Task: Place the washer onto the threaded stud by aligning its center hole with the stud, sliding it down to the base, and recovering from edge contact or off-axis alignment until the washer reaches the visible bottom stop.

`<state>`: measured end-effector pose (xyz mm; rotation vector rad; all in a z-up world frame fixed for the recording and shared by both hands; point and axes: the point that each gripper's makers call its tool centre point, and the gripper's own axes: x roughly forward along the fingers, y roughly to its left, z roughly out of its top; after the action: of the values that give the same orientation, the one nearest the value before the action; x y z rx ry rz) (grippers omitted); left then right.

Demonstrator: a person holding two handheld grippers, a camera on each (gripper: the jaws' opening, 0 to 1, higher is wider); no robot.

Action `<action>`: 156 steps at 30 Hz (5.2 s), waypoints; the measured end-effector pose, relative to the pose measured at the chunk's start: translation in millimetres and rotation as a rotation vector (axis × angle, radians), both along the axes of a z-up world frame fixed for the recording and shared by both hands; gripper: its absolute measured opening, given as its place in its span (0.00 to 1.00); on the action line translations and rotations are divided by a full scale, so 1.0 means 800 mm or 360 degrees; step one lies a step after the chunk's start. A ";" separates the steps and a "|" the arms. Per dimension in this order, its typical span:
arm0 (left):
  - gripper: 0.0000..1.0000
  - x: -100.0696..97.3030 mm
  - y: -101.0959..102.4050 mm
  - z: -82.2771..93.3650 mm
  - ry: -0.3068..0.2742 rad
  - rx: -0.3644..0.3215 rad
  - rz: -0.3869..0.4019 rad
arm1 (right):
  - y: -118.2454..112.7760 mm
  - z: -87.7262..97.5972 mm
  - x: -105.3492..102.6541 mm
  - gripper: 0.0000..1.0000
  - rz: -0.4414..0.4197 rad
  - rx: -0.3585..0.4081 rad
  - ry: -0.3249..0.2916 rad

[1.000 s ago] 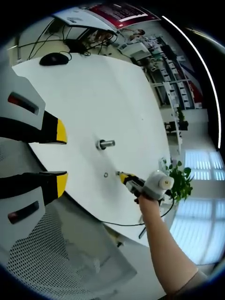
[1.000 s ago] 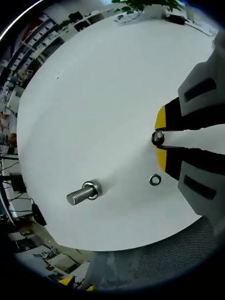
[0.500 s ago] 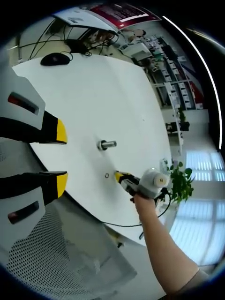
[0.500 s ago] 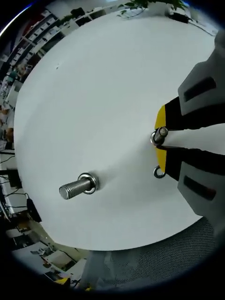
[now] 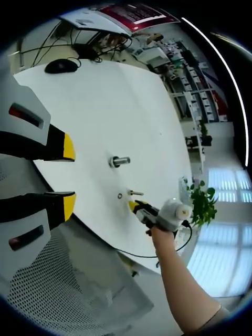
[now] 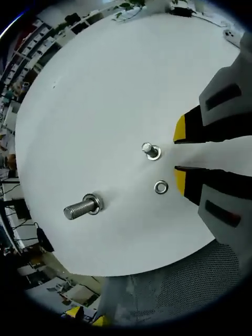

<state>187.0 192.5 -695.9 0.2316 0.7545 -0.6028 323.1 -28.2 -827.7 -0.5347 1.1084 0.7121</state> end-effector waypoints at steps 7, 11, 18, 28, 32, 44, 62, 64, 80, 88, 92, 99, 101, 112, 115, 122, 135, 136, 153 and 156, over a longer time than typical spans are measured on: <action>0.21 0.000 0.001 0.000 -0.0004 0.0000 0.0005 | 0.020 -0.010 -0.018 0.23 0.0076 0.0026 0.0028; 0.21 0.001 0.002 0.001 -0.0013 0.0000 0.0014 | 0.040 -0.012 -0.023 0.23 0.0139 0.0022 0.0025; 0.21 0.001 0.003 0.000 -0.0014 0.0014 0.0011 | 0.058 -0.018 -0.021 0.23 0.0180 0.0012 0.0035; 0.21 0.002 0.005 0.001 -0.0024 0.0024 0.0024 | 0.065 -0.019 -0.019 0.19 0.0228 0.0010 0.0033; 0.21 0.003 0.005 0.002 -0.0030 0.0021 0.0028 | 0.070 -0.019 -0.022 0.16 0.0357 -0.0057 0.0035; 0.21 0.002 0.006 0.001 -0.0026 0.0032 0.0026 | 0.075 -0.022 -0.022 0.16 0.0543 -0.0285 0.0169; 0.21 0.002 0.007 -0.001 -0.0015 0.0039 0.0028 | 0.075 -0.023 -0.023 0.14 0.0572 -0.0506 0.0236; 0.21 0.002 0.007 -0.001 -0.0018 0.0041 0.0027 | 0.074 -0.022 -0.023 0.14 0.0566 -0.0473 0.0211; 0.21 0.002 0.005 0.001 -0.0025 0.0028 0.0022 | 0.045 -0.003 -0.021 0.13 0.0139 -0.0097 0.0118; 0.21 0.002 0.003 0.002 -0.0034 0.0023 0.0006 | 0.026 0.035 0.003 0.13 0.0022 -0.0018 0.0027; 0.21 0.001 0.002 0.003 -0.0039 0.0022 -0.0006 | 0.019 0.049 0.010 0.13 -0.0014 0.0002 -0.0012; 0.21 0.002 0.002 0.003 -0.0042 0.0022 -0.0008 | 0.022 0.074 0.031 0.13 0.0040 -0.0005 -0.0140; 0.21 0.002 0.002 0.004 -0.0043 0.0016 -0.0004 | 0.027 0.078 0.036 0.13 0.0066 -0.0007 -0.0170; 0.21 0.001 0.002 0.001 -0.0032 0.0028 -0.0011 | 0.032 0.064 0.041 0.13 0.0178 -0.0096 -0.0131; 0.21 0.002 0.002 0.001 -0.0031 0.0025 -0.0008 | 0.033 0.059 0.042 0.13 0.0187 -0.0110 -0.0102; 0.21 0.000 0.002 -0.001 -0.0019 0.0034 -0.0017 | 0.033 0.047 0.044 0.14 0.0205 -0.0137 -0.0056; 0.21 -0.001 0.002 -0.002 -0.0013 0.0038 -0.0019 | 0.029 0.002 0.043 0.14 0.0177 -0.0208 0.0046; 0.21 -0.001 0.002 -0.002 -0.0014 0.0038 -0.0020 | 0.029 0.001 0.043 0.14 0.0170 -0.0207 0.0050; 0.21 0.001 -0.001 0.005 -0.0048 0.0007 -0.0022 | 0.020 0.020 0.028 0.17 0.0205 -0.0241 -0.0028; 0.21 0.002 -0.002 0.006 -0.0055 0.0000 -0.0025 | 0.017 0.030 0.019 0.18 0.0244 -0.0214 -0.0090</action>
<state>188.3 191.1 -691.2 0.2476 0.7197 -0.6121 338.0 -15.0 -804.0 -0.7566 1.0750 0.7537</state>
